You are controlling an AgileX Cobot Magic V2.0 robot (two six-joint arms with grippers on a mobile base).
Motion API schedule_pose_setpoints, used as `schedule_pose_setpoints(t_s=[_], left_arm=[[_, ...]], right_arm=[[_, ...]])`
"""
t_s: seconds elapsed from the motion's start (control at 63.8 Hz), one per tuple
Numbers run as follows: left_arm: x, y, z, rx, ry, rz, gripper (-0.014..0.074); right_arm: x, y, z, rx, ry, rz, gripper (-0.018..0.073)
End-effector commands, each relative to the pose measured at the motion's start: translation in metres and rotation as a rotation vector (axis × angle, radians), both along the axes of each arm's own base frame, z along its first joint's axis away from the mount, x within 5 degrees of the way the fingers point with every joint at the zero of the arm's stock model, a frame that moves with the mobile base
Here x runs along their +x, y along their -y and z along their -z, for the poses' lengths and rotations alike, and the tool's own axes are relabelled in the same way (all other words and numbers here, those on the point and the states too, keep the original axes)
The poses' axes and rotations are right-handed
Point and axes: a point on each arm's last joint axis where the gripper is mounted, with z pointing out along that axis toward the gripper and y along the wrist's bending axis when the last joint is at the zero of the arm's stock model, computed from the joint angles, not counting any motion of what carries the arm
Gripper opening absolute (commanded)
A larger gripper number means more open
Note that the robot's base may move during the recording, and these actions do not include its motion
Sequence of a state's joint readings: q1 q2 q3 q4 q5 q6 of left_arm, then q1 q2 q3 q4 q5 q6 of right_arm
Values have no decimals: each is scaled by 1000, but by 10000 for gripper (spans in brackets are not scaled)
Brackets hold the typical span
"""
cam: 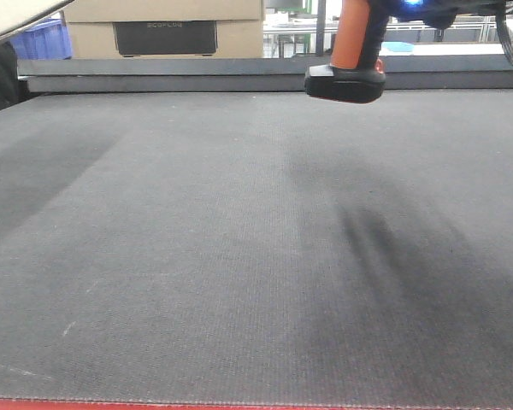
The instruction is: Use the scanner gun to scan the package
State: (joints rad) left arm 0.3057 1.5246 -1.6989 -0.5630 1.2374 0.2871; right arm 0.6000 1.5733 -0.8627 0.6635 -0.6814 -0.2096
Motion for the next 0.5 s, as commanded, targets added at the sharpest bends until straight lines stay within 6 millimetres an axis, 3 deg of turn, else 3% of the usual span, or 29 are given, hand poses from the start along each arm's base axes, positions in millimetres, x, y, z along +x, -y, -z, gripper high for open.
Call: schedule_pose_setpoints(t_s=[0.0, 0.047, 0.063, 0.078, 0.486], left_arm=[[-2, 3, -5, -11, 28, -3, -111], [-2, 3, -5, -11, 28, -3, -111], [-2, 3, -5, -11, 28, -3, -111], [-2, 3, -5, -11, 28, -3, -111], [-1, 12, -1, 63, 0, 15, -111]], right_arm=[[-1, 4, -17, 33, 90, 39, 276], [-1, 5, -17, 42, 83, 48, 276], [-2, 0, -8, 31, -12, -4, 276], [-2, 1, -8, -333, 60, -21, -166], [5, -7, -30, -328, 130, -47, -166]])
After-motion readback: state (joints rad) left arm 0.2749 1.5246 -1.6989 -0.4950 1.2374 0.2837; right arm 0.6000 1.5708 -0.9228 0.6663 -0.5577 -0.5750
